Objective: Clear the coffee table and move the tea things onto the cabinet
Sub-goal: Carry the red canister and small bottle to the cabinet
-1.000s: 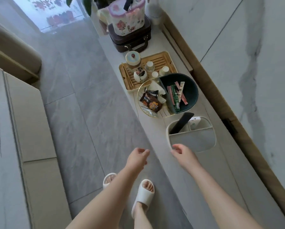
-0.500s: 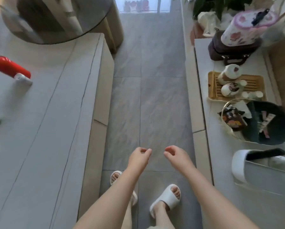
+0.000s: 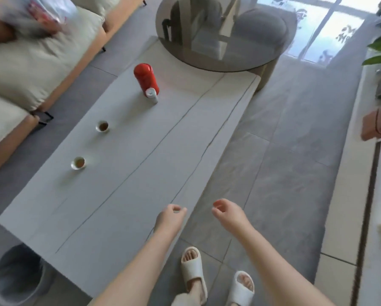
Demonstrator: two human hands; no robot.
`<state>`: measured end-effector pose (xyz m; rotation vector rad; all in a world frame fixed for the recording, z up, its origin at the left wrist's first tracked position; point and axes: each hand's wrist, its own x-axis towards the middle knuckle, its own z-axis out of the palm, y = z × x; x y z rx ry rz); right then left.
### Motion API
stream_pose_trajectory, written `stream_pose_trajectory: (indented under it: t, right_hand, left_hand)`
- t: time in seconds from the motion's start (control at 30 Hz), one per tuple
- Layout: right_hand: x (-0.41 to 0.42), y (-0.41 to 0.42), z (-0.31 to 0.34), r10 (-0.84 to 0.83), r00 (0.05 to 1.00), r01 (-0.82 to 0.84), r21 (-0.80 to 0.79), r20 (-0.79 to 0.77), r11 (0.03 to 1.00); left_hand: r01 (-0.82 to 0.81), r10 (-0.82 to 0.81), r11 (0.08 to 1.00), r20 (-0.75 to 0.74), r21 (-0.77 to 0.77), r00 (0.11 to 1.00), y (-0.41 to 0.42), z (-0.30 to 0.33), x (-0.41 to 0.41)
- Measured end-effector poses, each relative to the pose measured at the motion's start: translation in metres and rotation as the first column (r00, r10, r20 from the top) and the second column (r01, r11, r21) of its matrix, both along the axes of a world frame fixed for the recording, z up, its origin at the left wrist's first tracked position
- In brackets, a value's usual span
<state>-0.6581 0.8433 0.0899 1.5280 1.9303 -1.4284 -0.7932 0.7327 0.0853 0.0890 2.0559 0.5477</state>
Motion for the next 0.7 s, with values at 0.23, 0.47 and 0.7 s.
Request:
stream_pose_trajectory:
  t: [0.23, 0.47, 0.7]
  right_hand:
    - [-0.087, 0.032, 0.005, 0.16, 0.987, -0.159, 0.046, -0.024, 0.986]
    - [-0.148, 0.09, -0.009, 0.336, 0.941, -0.335, 0.035, -0.03, 0.942]
    - [-0.188, 0.156, -0.014, 0.492, 0.87, -0.491, 0.053, -0.019, 0.87]
  left_hand:
    - [-0.133, 0.134, 0.991, -0.032, 0.016, 0.99, 0.002, 0.001, -0.056]
    - [-0.295, 0.295, 0.955, -0.079, 0.02, 0.952, 0.048, -0.006, -0.092]
    - [-0.399, 0.4, 0.916, -0.068, 0.027, 0.914, 0.101, -0.018, -0.112]
